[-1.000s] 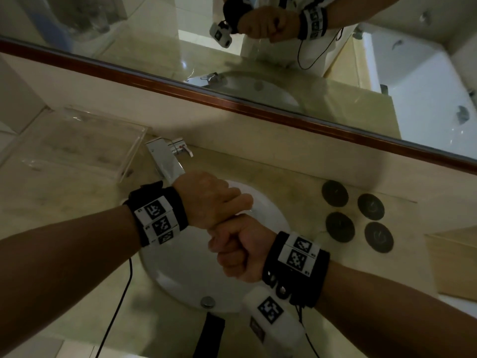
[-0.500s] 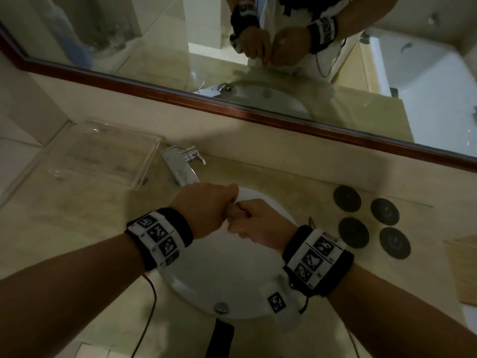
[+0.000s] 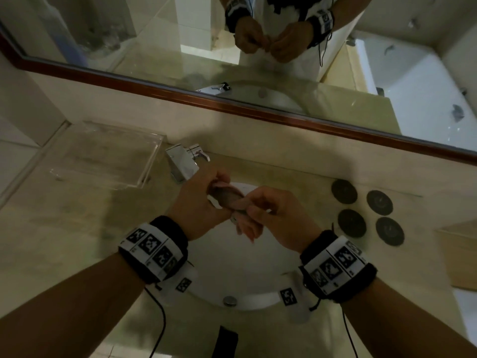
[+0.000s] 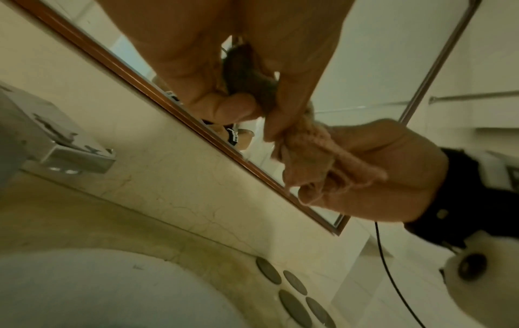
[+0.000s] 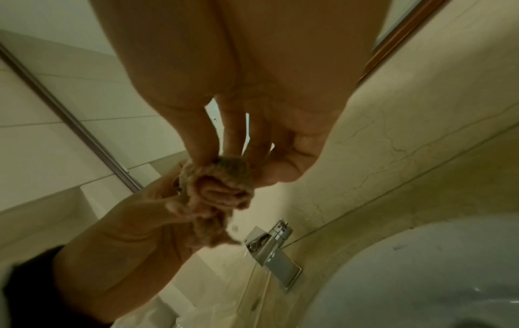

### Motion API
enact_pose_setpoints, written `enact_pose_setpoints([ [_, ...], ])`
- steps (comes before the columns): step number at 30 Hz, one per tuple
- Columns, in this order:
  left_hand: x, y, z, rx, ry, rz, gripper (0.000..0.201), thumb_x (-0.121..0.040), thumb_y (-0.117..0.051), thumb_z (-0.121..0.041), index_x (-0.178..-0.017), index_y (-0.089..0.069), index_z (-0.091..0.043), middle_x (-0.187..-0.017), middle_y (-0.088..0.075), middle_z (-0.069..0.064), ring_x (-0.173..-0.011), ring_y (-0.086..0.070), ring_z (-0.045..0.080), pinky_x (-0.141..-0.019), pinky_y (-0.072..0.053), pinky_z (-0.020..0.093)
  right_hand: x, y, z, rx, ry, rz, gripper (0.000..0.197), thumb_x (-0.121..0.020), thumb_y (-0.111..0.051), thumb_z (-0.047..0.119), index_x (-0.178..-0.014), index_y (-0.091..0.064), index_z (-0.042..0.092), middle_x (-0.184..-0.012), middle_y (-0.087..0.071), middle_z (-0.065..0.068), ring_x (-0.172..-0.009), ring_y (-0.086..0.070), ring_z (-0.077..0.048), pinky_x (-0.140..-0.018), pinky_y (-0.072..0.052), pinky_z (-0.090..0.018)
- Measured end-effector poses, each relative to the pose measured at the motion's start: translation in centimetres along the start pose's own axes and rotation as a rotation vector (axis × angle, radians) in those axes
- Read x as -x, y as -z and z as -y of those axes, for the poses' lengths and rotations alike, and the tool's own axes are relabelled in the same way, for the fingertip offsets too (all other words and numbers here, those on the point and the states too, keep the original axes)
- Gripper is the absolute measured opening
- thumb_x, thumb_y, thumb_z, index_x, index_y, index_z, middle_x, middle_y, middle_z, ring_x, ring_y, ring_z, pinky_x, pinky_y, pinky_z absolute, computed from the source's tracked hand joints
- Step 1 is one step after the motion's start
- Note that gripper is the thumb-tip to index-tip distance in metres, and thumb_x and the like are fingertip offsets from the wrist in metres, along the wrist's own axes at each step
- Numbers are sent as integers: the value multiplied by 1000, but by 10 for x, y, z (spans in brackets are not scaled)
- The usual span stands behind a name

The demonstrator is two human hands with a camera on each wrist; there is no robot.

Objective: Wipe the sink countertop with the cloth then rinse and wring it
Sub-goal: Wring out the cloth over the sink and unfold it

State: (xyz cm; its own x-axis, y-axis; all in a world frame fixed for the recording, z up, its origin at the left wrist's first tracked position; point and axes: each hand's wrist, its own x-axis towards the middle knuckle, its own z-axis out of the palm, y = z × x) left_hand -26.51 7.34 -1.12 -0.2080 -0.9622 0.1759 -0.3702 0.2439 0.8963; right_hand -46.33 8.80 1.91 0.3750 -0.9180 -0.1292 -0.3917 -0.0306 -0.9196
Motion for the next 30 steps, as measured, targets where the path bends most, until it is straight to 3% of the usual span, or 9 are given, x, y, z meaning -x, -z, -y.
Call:
enact_pose_setpoints([
  [5, 6, 9, -9, 101, 50, 105, 41, -68, -86, -22, -102, -65, -14, -96, -70, -4, -85, -67, 10, -65, -52, 17, 15, 5, -8, 105, -37, -140, 3, -88, -62, 30, -86, -60, 30, -88, -69, 4, -69, -69, -19, -68, -58, -50],
  [9, 15, 5, -20, 246, 154, 108, 18, -79, -77, -18, -96, -71, -13, -72, -71, -13, -60, -62, 2, -56, -50, 18, 31, 10, -3, 203, 51, -149, 10, -90, -61, 24, -85, -55, 30, -106, -63, 11, -93, -66, -8, -86, -55, -42],
  [13, 25, -2, -32, 326, 164, 47, 13, -88, -68, -13, -101, -68, -14, -79, -69, -10, -68, -60, 6, -61, -49, 25, 47, 7, 1, 252, 202, -120, 19, -80, -73, 22, -79, -54, 20, -89, -68, 11, -86, -65, -5, -84, -54, -37],
  [16, 35, -11, -51, 411, 114, -6, 26, -80, -63, -2, -103, -57, -14, -74, -66, -18, -72, -60, 0, -67, -50, 18, 61, 9, 5, 276, 175, -81, 41, -67, -81, 44, -88, -52, 24, -88, -64, 11, -84, -61, -7, -80, -52, -37],
  [19, 45, -10, -69, 336, 105, 32, 36, -81, -67, 9, -107, -52, -12, -70, -62, -21, -70, -58, -2, -70, -49, 17, 66, 17, 13, 264, 91, -55, 63, -63, -67, 71, -110, -46, 35, -99, -61, 17, -90, -59, -2, -80, -51, -31],
  [22, 56, 0, -87, 245, 78, 43, 38, -78, -74, 1, -109, -56, -12, -85, -66, -13, -83, -63, 8, -81, -52, 33, 61, 20, 33, 191, 203, -45, 50, -81, -66, 49, -123, -50, 27, -106, -64, 8, -93, -63, -8, -80, -55, -35],
  [24, 61, 4, -96, 207, 49, 26, 36, -75, -75, -6, -106, -61, -17, -92, -67, -8, -86, -64, 12, -81, -53, 36, 58, 18, 46, 186, 314, -42, 19, -88, -64, 26, -104, -65, 16, -90, -70, 1, -78, -67, -13, -71, -56, -40],
  [27, 65, 12, -100, 142, 38, -12, 26, -74, -79, -21, -94, -64, -25, -83, -66, -13, -75, -62, 10, -70, -52, 34, 50, 10, 54, 230, 402, -148, 12, -88, -62, 24, -89, -71, 15, -81, -68, 6, -73, -64, -10, -65, -54, -33],
  [30, 65, 25, -94, 56, 42, -60, 22, -68, -81, -32, -78, -63, -26, -78, -65, -2, -70, -62, 19, -68, -52, 43, 37, 2, 55, 173, 415, -204, 14, -88, -62, 23, -94, -74, 20, -82, -68, 9, -73, -63, -6, -65, -48, -22],
])
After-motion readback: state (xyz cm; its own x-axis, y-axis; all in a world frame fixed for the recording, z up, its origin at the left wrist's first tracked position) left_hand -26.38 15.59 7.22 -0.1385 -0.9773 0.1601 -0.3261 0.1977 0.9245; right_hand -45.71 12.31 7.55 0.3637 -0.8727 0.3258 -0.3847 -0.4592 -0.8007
